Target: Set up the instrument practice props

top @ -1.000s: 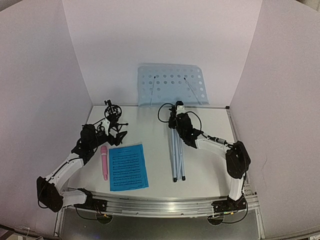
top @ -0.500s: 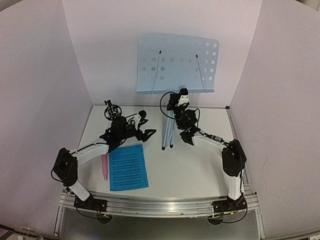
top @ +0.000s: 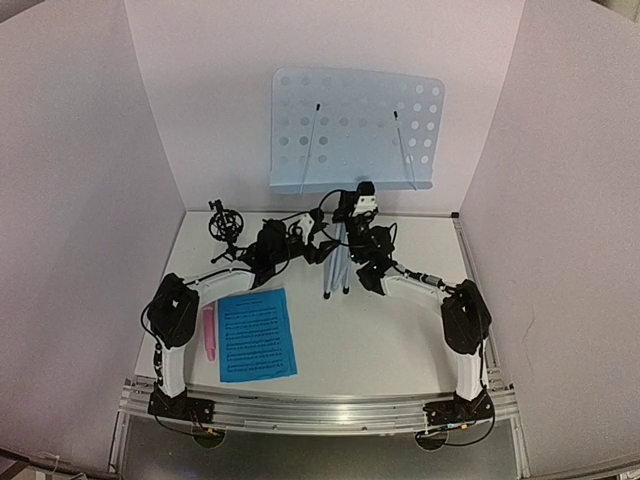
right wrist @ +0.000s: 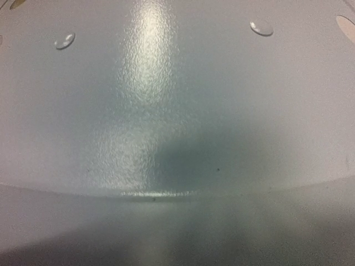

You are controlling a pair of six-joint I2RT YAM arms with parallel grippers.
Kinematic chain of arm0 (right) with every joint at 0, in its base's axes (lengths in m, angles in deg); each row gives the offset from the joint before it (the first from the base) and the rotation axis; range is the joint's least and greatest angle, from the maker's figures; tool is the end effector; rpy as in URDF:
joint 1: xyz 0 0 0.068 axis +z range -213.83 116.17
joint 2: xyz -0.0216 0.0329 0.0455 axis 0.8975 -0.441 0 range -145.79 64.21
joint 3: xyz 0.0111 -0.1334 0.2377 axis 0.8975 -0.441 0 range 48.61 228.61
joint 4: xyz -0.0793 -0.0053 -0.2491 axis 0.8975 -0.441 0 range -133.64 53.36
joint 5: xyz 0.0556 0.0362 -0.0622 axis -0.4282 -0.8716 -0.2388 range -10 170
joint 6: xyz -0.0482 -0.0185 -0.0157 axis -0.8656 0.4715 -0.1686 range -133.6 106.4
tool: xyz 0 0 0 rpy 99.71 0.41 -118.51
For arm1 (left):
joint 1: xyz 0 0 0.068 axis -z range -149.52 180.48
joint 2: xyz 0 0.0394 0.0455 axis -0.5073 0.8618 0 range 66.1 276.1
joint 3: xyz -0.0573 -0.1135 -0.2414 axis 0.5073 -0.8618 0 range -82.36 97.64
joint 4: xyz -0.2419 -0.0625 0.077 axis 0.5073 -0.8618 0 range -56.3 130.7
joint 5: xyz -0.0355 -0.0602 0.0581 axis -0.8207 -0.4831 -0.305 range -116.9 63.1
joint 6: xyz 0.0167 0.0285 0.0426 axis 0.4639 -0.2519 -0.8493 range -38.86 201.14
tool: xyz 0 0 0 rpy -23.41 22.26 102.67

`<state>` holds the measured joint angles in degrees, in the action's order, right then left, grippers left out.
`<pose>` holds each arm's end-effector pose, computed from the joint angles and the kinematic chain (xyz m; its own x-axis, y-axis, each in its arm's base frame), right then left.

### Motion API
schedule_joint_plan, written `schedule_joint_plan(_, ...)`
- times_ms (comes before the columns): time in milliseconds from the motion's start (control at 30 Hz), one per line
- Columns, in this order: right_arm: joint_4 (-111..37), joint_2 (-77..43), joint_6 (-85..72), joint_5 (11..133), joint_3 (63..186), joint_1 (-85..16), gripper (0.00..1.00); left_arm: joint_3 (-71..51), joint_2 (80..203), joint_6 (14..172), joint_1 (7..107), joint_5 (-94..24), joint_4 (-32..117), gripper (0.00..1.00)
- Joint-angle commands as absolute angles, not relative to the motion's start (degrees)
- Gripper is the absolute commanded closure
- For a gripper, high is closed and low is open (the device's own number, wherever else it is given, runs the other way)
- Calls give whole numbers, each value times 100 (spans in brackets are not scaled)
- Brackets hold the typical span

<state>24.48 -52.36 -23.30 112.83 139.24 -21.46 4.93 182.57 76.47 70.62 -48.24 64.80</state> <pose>0.3600 0.3022 0.3563 0.4599 0.2278 -0.8583 -0.1638 0.9717 0.1702 0.3645 -0.3240 0.2734 0.0038 0.0959 -0.9954 0.8802 0.4721 0.0489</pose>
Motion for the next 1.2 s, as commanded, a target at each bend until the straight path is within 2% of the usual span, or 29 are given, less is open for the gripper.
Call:
schedule_joint_plan(0, 3927, -4731, -2474, 11142, 14261, -2094, 100, 933, 18435, 7620, 7225, -4987, 6657, 41)
schedule_joint_plan(100, 3927, -4771, -2472, 11142, 14265, -2094, 100, 1004, 18477, 7655, 7248, -4987, 6554, 52)
schedule_joint_plan(267, 3907, -4762, -2592, 11114, 14069, -2090, 100, 1007, 18441, 7638, 7249, -4788, 6320, 89)
schedule_joint_plan(333, 3891, -4723, -2839, 11132, 13912, -2100, 100, 970, 18373, 7593, 7251, -4746, 6227, 100)
schedule_joint_plan(500, 3102, -4439, -3409, 10746, 13340, -2103, 100, 845, 18279, 7558, 7156, -4801, 6061, 100)
schedule_joint_plan(733, 2043, -3836, -2890, 10350, 12283, -2103, 100, 489, 18391, 7604, 7130, -4984, 6755, 100)
schedule_joint_plan(900, 1462, -3762, -2987, 10126, 12213, -2045, 99, 207, 18445, 7630, 7135, -5041, 7166, 100)
schedule_joint_plan(1033, 1280, -3626, -2791, 10049, 12010, -2018, 83, -197, 18273, 7399, 7135, -5266, 7396, 100)
schedule_joint_plan(1167, 926, -3451, -2652, 9863, 11864, -2007, 62, -325, 18201, 7127, 7135, -5415, 7442, 100)
